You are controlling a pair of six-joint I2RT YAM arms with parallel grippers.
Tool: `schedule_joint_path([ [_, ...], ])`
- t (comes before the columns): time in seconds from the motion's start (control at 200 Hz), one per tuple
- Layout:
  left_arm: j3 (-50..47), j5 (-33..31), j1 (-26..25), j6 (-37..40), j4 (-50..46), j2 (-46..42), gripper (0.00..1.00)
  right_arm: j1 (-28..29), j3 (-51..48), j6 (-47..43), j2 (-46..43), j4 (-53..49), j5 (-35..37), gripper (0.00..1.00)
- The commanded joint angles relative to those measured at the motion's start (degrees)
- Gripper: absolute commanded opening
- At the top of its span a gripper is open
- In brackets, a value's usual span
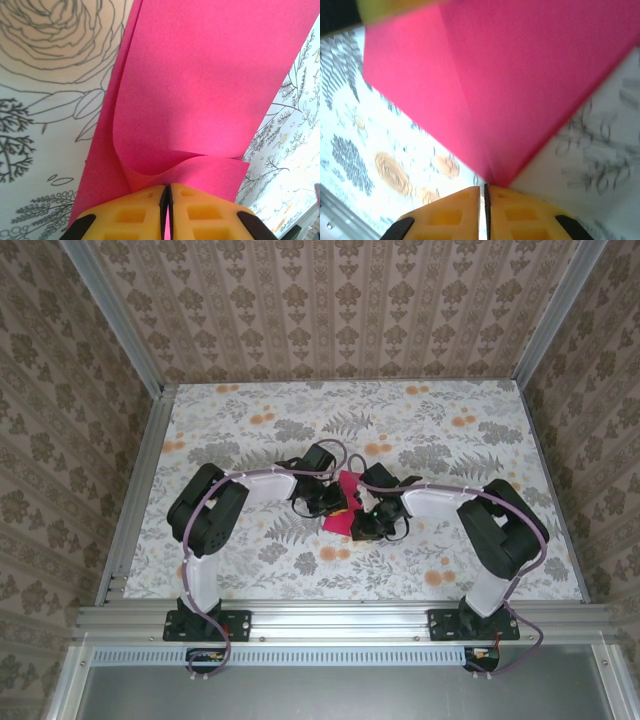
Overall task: Fold a paper plane with a square sheet of paper (pick it up from the middle)
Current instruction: Fold the triangle a second time at the center of the table.
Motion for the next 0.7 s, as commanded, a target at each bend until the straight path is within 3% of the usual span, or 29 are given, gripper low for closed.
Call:
schedule_joint_path([
  [0.0, -2.6, -3.3, 0.1, 0.0, -6.4, 3.8, 0.14, 0.1, -0.2, 3.5, -5.1, 0.5, -2.8, 0.14],
  [0.11, -2.5, -3.2, 0.0, 0.0, -6.0, 3.6, 0.14, 0.1, 1.2, 5.4, -6.8, 4.8, 0.4, 0.15],
  [0.335, -3.0, -2.7, 0.0, -0.2, -4.9, 3.2, 0.14, 0.1, 4.8, 3.6, 0.7, 3.7, 3.2, 0.12],
  [0.695, -3.4, -2.1, 0.1, 0.2, -3.0, 2.3, 0.14, -0.8, 0.8, 3.0, 3.8, 4.7, 5.3, 0.11],
])
